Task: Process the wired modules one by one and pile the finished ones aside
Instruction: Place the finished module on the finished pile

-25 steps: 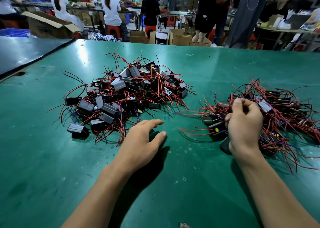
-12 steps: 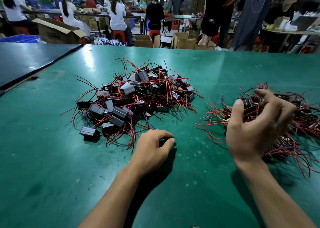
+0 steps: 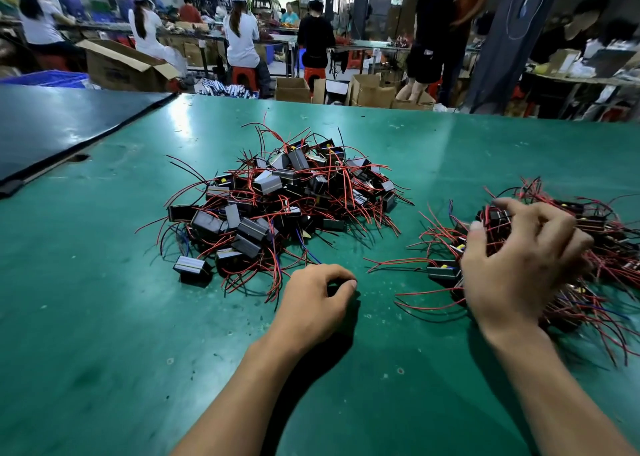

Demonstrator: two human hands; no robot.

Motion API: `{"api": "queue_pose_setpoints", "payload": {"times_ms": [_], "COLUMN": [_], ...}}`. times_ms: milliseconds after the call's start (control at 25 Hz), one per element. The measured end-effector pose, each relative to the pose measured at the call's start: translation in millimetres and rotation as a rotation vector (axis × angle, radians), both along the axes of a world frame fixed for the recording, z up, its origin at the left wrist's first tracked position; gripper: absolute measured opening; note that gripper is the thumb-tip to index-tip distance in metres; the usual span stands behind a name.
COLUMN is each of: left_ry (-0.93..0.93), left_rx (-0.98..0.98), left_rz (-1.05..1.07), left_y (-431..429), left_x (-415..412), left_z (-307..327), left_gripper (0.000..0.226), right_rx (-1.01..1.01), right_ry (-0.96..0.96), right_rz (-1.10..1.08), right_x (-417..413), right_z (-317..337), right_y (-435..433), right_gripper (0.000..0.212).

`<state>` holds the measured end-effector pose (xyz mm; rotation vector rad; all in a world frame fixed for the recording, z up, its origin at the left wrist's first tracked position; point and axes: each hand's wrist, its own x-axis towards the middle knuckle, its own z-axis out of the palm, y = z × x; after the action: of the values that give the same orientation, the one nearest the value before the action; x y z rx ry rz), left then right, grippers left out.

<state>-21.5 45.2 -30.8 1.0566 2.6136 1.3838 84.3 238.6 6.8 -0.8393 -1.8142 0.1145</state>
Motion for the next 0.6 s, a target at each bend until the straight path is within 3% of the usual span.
{"api": "queue_pose_setpoints", "payload": {"times_ms": [120,240,400,600], "left_ry": [-0.051,-0.089,-0.081,-0.109], "left_rx": [0.051,0.140,0.224,0.229], "left_rz": [0.008,0.067,0.244,0.315], "left_y": [0.3,0.9,2.0,6.1], "left_x": [-0.6,-2.2,-8.1,-11.8], "left_z": [-0.6,-0.6,-0.6,-3.8], "left_gripper": [0.012,0.013,0.019,0.018], "right_rx": [0.240,0.178,-0.115,-0.134], "right_ry": [-0.095,-0.391,-0.577,-0.715], "right_rz": [0.306,0.629,0.693,0.582], "right_x": [-15.8,-36.2,-78.1,-133.6], "right_z": [-5.1,-28.6,-41.4,-37.3], "right_y": [-40.0,-72.1,-62.3,-36.8], "right_gripper": [0.019,0.026,0.030,0.044]}}
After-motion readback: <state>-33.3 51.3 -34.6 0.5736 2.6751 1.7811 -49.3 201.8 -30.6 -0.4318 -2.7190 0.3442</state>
